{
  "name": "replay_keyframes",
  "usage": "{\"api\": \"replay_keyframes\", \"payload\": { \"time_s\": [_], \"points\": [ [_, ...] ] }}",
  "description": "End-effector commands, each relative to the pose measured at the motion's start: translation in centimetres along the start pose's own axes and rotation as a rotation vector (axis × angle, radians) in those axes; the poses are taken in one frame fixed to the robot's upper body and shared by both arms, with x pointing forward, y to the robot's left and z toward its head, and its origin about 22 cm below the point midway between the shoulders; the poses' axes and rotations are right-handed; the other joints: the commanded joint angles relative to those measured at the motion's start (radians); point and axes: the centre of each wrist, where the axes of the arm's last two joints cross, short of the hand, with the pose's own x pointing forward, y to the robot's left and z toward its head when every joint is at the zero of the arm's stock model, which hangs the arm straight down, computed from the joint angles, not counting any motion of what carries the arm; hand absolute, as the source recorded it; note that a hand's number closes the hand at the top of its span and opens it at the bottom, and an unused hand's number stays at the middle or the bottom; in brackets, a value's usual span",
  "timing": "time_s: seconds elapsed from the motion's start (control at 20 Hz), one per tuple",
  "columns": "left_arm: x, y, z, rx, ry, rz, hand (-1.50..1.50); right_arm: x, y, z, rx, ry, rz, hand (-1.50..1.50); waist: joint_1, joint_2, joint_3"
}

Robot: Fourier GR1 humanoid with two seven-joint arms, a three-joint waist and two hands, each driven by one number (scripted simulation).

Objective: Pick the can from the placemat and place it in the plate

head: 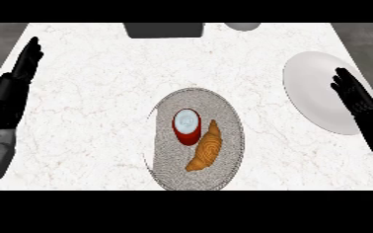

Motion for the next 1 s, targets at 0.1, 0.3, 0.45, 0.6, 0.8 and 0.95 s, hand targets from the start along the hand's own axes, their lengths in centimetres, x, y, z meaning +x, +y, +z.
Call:
{"api": "replay_keyframes", "payload": {
  "time_s": [0.1, 0.3, 0.45, 0.6, 0.8, 0.95],
  "points": [
    [-2.9, -7.2, 3.6, -0.071, 0.284, 0.225, 0.0, 5.8, 2.2, -3.0, -0.068, -0.177, -0.028, 1.5, 0.049, 0.005, 0.03],
    [-5.2, -9.9, 6.4, -0.163, 0.472, 0.365, 0.0, 8.7, -3.0, -3.2, -0.118, -0.135, 0.572, 1.5, 0.049, 0.025, -0.01],
    [-4.8, -13.8, 8.5, -0.219, 0.563, 0.489, 0.0, 6.6, 2.9, -4.7, -0.496, -0.176, 0.183, -1.5, 0.061, 0.009, 0.029],
    [-3.3, -14.5, 8.0, -0.22, 0.585, 0.504, 0.0, 6.5, 8.1, -4.4, -0.531, -0.25, 0.09, -1.5, 0.051, 0.002, 0.032],
    [-2.6, -13.7, 9.5, -0.206, 0.598, 0.5, 0.0, 5.9, 12.3, -2.4, -0.447, -0.267, 0.129, -1.5, 0.043, 0.002, 0.032],
    [-4.5, -12.4, 8.4, -0.197, 0.587, 0.489, 0.0, 8.9, 9.9, -1.0, -0.38, -0.214, 0.23, -1.5, 0.033, 0.003, 0.031]
  ]
}}
